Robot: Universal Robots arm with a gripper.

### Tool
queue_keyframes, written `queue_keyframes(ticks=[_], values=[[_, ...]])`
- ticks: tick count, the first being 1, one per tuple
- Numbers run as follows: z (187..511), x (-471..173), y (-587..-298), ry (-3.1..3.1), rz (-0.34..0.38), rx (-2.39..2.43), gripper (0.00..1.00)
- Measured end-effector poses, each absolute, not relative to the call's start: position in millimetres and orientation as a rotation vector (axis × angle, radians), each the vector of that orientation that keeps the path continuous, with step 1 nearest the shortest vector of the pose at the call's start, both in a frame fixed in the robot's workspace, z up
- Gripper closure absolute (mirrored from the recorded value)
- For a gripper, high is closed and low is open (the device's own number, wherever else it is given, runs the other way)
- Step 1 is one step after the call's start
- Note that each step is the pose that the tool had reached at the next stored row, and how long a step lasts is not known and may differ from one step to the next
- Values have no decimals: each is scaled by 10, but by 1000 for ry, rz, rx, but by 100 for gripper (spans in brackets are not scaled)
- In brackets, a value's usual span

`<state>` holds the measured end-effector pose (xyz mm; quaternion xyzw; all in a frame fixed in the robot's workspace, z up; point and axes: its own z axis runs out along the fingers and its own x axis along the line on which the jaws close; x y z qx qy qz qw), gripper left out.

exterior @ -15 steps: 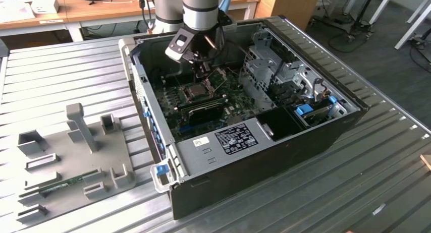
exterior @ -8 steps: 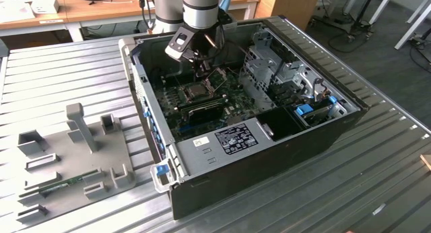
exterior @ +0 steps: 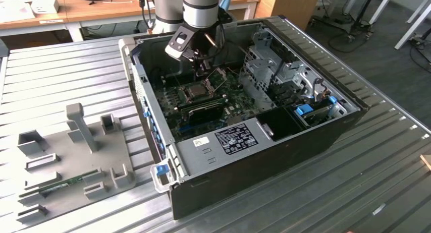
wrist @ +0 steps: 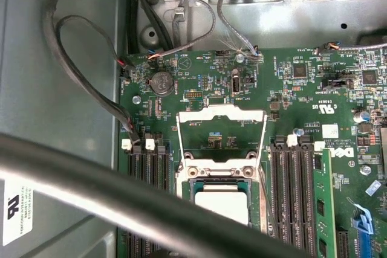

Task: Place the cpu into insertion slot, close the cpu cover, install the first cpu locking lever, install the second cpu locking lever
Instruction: 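Close the cpu cover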

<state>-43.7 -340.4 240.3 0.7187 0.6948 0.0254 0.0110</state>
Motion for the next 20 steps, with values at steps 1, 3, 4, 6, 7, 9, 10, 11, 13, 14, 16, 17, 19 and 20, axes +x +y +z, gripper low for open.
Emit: queue_keyframes(ticks=[1, 3, 4, 6, 7, 9, 10, 11, 13, 14, 16, 17, 19, 20], values=[[2406, -437, -3404, 2168, 79, 2242, 90], [2414, -437, -3403, 2167, 79, 2242, 90], [2420, -437, -3403, 2168, 79, 2242, 90], [2432, -436, -3403, 2167, 80, 2242, 90], [2438, -437, -3403, 2167, 80, 2242, 90], [2461, -436, -3403, 2167, 79, 2242, 90], [2469, -436, -3403, 2168, 79, 2242, 90], [2476, -436, -3403, 2168, 79, 2242, 90], [2477, -436, -3403, 2168, 80, 2242, 90], [2480, -436, -3403, 2167, 80, 2242, 90], [2483, -436, -3403, 2168, 80, 2242, 90], [2483, -436, -3403, 2168, 80, 2242, 90], [2491, -437, -3404, 2167, 79, 2242, 90], [2496, -437, -3404, 2167, 79, 2242, 90]])
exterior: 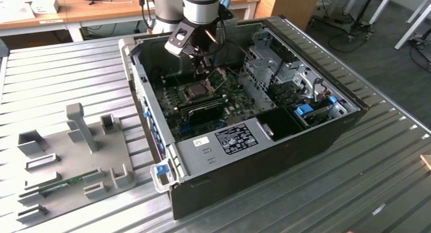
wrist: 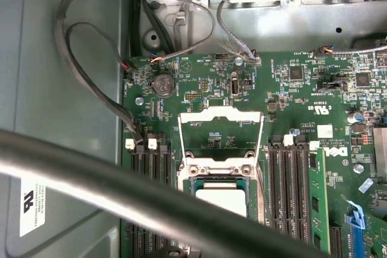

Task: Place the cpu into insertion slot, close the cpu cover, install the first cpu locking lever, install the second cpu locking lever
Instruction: 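Close the cpu cover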

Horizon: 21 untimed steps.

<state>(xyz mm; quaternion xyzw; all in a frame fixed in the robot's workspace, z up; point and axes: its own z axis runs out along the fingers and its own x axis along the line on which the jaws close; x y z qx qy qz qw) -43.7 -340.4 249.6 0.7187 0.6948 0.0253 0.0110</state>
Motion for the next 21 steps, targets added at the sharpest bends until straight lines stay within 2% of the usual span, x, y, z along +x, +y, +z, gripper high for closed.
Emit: queue_keyframes(ticks=[21], values=[[2551, -436, -3403, 2168, 80, 2242, 90]])
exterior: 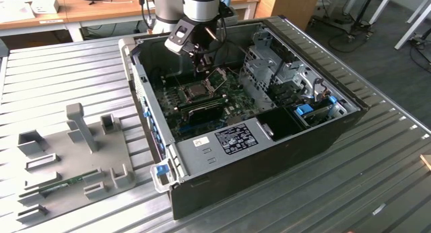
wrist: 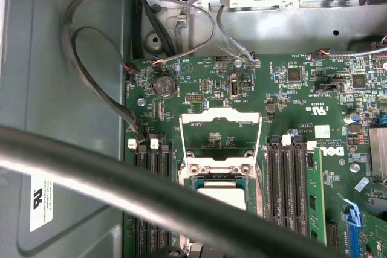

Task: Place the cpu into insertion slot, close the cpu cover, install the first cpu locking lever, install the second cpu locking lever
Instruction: 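Close the cpu cover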

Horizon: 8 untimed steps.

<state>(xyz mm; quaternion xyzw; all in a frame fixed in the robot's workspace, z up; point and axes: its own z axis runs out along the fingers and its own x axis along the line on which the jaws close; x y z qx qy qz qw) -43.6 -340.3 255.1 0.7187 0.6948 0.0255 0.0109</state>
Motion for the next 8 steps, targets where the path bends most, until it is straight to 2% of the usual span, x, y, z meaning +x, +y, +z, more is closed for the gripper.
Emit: queue_keyframes(ticks=[8], values=[[2551, -402, -3404, 2167, 79, 2242, 90]])
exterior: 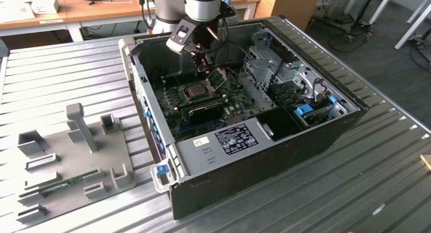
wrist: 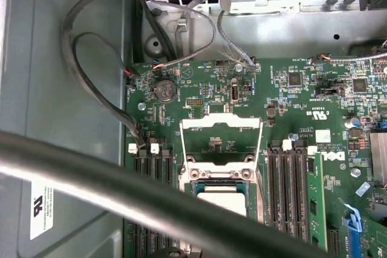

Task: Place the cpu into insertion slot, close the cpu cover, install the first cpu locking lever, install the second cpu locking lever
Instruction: 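Close the cpu cover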

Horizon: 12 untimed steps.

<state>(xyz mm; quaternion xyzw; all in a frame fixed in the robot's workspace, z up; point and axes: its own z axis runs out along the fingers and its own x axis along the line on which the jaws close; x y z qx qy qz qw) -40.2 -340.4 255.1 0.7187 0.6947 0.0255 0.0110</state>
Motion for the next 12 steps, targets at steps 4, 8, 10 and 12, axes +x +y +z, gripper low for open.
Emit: queue_keyframes(ticks=[4, 8, 10, 12], values=[[2559, -401, -3403, 2168, 80, 2243, 90], [2577, -401, -3403, 2168, 81, 2243, 90], [2578, -401, -3403, 2168, 81, 2243, 90], [2580, -401, -3403, 2168, 80, 2243, 90]])
